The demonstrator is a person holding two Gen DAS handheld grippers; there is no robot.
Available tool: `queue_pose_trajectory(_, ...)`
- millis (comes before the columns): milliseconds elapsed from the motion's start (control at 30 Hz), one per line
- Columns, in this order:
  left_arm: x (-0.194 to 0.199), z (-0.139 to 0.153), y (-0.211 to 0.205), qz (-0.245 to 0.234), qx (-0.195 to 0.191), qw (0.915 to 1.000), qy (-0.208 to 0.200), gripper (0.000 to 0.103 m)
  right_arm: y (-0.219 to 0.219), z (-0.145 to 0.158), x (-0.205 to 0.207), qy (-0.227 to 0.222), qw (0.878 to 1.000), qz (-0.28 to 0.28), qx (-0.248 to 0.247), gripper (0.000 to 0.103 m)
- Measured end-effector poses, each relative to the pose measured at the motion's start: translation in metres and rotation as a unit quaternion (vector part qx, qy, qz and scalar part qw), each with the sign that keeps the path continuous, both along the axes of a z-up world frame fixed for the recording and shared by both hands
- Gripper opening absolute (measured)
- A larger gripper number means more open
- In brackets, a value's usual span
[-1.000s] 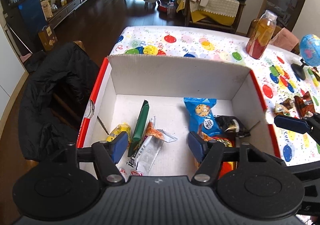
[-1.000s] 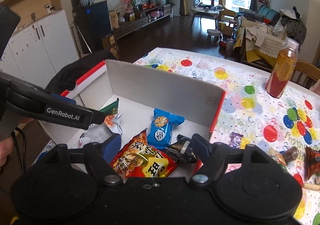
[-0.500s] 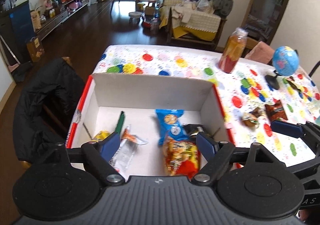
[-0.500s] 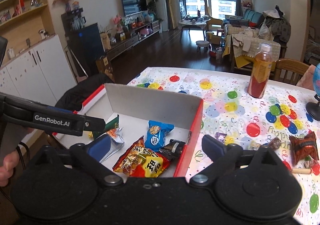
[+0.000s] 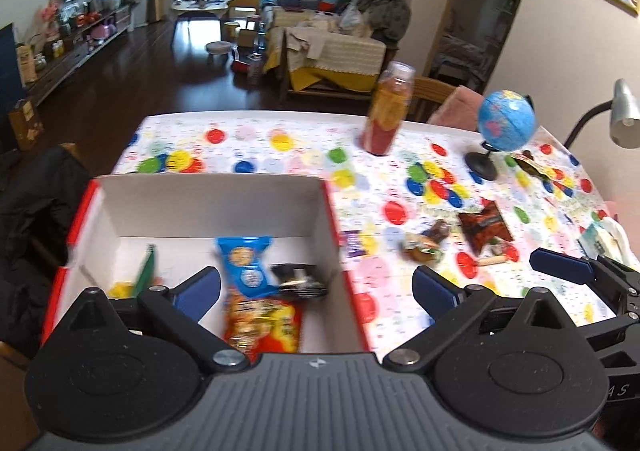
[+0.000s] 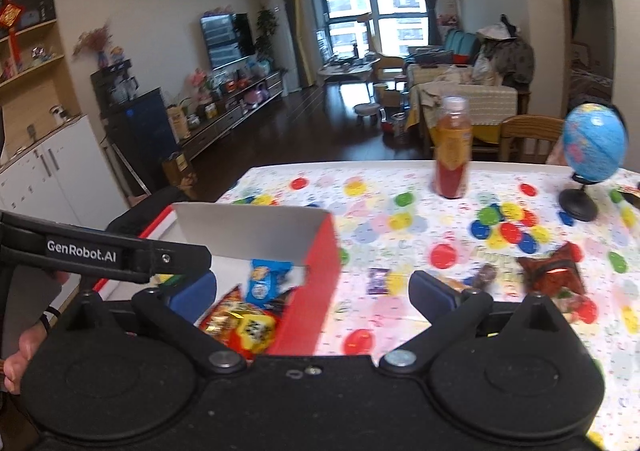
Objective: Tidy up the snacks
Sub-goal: 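Lift both tools out of the box back over the remaining snacks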
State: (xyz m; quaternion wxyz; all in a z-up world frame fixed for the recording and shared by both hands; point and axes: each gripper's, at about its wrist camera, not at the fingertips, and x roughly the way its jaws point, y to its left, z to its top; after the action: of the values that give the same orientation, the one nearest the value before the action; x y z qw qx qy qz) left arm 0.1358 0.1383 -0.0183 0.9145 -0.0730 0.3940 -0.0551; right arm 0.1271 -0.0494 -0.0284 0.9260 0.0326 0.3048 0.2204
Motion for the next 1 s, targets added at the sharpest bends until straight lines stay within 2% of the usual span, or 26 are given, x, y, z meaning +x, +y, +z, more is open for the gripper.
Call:
queue_pose_trajectory(333, 0.028, -0.013, -0.074, -0.022, -0.002, 0.9997, 0.009, 0.103, -0.080, -0.011, 0.006, 0.007, 0.999, -0.046, -0.017, 0.102)
queue_pose_trajectory(467, 0.041, -0.021, -0.102, -0.033, -0.016, 0.9992, 0.019, 0.103, -0.107, -0.019, 0.012, 0.009, 0.998, -0.060, -0.022, 0.098)
queue_pose_trajectory(767, 0.073, -0.048, -0.158, -0.025, 0.021, 0.9988, 0.035, 0.103, -0.164, -0.052, 0.040, 0.040, 0.994, -0.079, -0.061, 0.088)
queue_pose_trajectory(1000, 0.101, -0.075, -0.186, -0.017, 0.044, 0.9973, 0.055, 0.102, -0.180, -0.081, 0.070, 0.053, 0.993, -0.014, -0.105, 0.078)
